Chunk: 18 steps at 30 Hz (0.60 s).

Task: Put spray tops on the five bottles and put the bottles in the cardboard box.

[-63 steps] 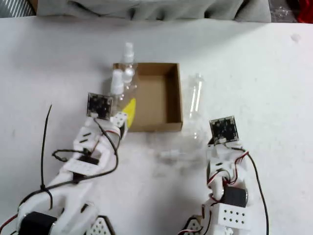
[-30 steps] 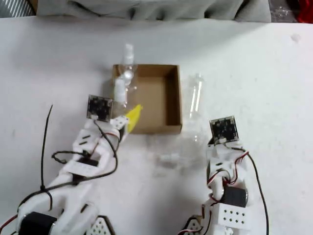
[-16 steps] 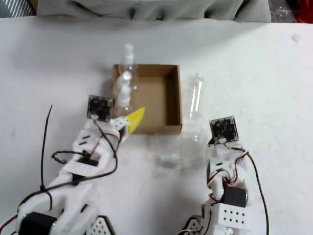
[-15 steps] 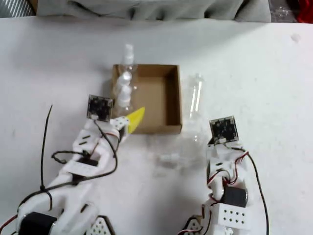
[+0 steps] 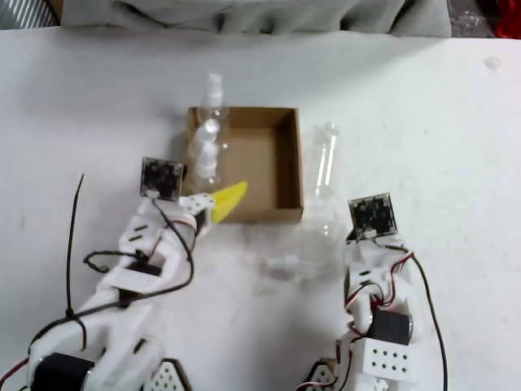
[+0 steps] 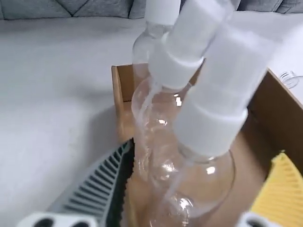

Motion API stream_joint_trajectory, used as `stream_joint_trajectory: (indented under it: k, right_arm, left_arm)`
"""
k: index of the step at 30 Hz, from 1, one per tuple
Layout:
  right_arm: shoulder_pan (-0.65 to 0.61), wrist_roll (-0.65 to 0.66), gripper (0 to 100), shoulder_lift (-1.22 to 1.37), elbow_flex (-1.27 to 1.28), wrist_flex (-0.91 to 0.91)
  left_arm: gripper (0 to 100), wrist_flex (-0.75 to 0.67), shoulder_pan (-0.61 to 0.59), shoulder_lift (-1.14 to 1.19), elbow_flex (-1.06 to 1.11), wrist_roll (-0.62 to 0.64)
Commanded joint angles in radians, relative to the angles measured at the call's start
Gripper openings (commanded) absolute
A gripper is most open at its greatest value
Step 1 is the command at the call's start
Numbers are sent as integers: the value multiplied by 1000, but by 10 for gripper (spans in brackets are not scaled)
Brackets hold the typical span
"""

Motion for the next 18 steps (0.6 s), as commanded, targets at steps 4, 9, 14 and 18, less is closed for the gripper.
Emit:
stream_joint_trajectory:
  k: [4,9,14,18]
  right_arm:
    - [-5,9,15,-7,8,-21]
    - [-5,9,15,-7,9,-21]
    - [-5,9,15,-7,9,-21]
    - [-5,9,15,-7,9,-18]
  left_arm:
    - [400,92,-42,-108,-8,20]
    - [400,333,-45,-325,-2,15]
    - [400,620,-44,-549,0,15]
    - [400,815,-44,-708,18,14]
